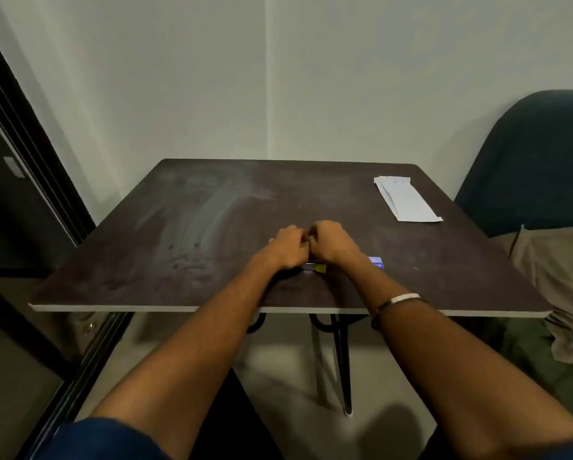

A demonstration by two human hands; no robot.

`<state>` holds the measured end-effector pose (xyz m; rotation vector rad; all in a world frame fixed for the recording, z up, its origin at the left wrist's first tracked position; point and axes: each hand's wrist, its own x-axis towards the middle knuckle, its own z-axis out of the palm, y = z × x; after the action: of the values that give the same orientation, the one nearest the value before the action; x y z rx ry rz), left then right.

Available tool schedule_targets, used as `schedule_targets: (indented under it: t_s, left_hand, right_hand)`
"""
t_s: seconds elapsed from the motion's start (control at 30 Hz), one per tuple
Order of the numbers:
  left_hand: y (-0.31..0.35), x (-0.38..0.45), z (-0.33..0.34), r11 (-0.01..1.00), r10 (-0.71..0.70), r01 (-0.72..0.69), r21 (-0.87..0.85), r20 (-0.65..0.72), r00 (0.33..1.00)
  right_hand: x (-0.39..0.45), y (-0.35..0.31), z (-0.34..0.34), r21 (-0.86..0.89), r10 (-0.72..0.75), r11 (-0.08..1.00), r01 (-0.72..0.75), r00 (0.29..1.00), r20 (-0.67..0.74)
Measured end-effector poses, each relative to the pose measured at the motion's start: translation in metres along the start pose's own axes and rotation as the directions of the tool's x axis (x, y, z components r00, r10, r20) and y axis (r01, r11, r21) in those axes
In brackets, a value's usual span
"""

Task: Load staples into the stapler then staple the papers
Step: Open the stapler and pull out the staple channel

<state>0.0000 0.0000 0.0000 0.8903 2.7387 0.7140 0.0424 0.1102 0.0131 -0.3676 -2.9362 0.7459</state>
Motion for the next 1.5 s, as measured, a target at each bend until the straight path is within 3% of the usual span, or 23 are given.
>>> schedule_targets:
  t_s: [0.13, 0.77, 0.9, 1.03, 1.27, 1.5]
  left_hand:
    - [-0.001, -0.009, 0.007, 0.998, 0.000, -0.002, -0.056, -0.038, 0.999]
    - [-0.026, -0.017, 0.033, 0.928, 0.097, -0.200, -0.313, -0.314, 0.944]
    - [-0.026, -0.018, 0.032, 0.919, 0.075, -0.198, -0.339, -0.343, 0.936]
    - [-0.026, -0.018, 0.033, 0.917, 0.066, -0.204, -0.342, -0.376, 0.924]
    - [-0.027, -0.019, 0.032, 0.891, 0.067, -0.227, -0.393, -0.381, 0.922]
    - [-0.032, -0.020, 0.028, 0.789, 0.106, -0.273, -0.551, -0.314, 0.943]
  right_hand:
    - [-0.008, 0.008, 0.007, 0.063, 0.031, 0.998, -0.030, 0.999, -0.019]
    - [-0.045, 0.038, 0.038, 0.321, -0.012, 0.938, 0.131, 0.937, -0.348]
    - [-0.057, 0.045, 0.035, 0.385, 0.020, 0.914, 0.126, 0.935, -0.353]
    - [-0.059, 0.047, 0.034, 0.298, -0.031, 0.946, 0.126, 0.952, -0.303]
    - [-0.056, 0.046, 0.031, 0.320, -0.070, 0.929, 0.184, 0.939, -0.336]
    - [-0.050, 0.052, 0.029, 0.332, -0.131, 0.906, 0.264, 0.919, -0.372]
